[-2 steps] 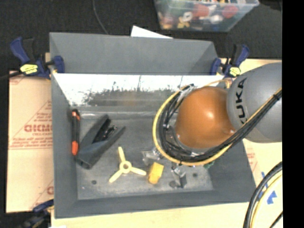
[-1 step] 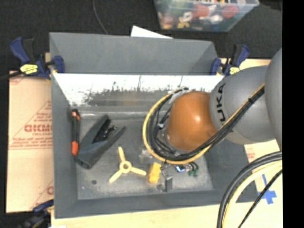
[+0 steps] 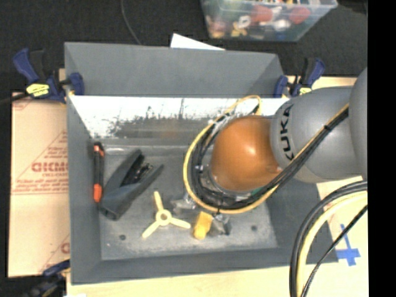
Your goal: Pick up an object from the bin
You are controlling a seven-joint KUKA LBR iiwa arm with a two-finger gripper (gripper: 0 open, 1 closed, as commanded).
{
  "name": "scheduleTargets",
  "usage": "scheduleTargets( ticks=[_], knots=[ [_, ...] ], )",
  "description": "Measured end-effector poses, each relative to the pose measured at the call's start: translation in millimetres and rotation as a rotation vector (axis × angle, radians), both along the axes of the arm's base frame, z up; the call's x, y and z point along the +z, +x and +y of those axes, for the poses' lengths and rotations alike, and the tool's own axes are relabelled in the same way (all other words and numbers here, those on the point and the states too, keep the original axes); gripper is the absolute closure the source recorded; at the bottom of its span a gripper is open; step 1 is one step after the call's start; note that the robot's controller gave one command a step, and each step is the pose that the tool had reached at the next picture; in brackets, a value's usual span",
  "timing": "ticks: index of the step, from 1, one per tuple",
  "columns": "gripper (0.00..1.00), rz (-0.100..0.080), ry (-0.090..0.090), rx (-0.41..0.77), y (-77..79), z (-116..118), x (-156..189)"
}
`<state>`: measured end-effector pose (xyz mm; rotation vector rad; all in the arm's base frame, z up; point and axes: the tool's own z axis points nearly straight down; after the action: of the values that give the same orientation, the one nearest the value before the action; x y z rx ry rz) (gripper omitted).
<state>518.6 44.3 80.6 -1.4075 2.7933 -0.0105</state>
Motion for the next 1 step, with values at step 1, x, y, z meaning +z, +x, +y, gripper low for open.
scheduleTargets(
  ticks=[1],
  knots=[
    [1.0,0.007,0.007,-0.369,-19.1,-14.8,-8.3]
  ],
)
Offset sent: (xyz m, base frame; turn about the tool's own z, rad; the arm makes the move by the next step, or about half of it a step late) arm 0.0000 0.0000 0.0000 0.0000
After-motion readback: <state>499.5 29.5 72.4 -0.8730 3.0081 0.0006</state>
